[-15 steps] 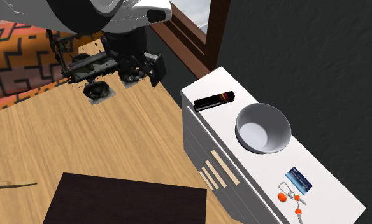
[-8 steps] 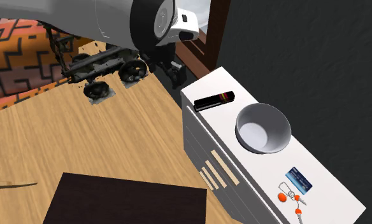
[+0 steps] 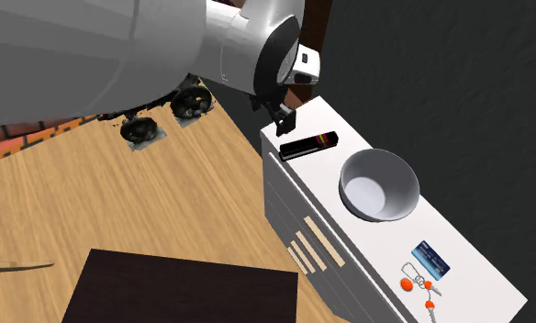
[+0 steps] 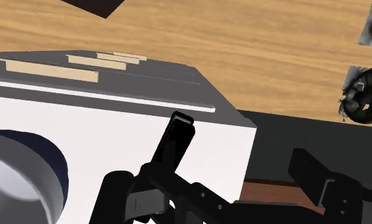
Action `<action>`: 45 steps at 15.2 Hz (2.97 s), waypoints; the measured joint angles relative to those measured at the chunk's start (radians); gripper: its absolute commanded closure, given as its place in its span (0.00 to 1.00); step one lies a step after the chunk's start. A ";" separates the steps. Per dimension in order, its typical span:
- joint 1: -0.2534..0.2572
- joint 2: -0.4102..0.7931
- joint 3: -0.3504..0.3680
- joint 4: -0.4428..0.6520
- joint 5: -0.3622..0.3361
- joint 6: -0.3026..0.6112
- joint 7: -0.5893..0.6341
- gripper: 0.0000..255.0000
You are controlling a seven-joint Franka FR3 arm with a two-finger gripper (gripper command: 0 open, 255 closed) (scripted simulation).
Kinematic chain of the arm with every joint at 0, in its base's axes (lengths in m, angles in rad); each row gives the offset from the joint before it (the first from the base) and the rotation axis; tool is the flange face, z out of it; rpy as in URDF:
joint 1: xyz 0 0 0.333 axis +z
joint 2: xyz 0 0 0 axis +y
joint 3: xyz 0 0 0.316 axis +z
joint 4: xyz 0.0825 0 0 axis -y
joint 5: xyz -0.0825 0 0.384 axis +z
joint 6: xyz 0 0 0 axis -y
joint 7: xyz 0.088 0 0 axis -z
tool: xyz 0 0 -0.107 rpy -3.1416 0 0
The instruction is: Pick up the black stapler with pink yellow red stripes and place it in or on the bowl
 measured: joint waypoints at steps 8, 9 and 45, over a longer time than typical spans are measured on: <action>-0.044 0.258 -0.048 0.191 0.043 0.060 0.091 0.00; -0.053 0.289 -0.053 0.216 0.050 0.066 0.098 0.00; -0.097 0.447 -0.075 0.346 0.086 0.090 0.140 1.00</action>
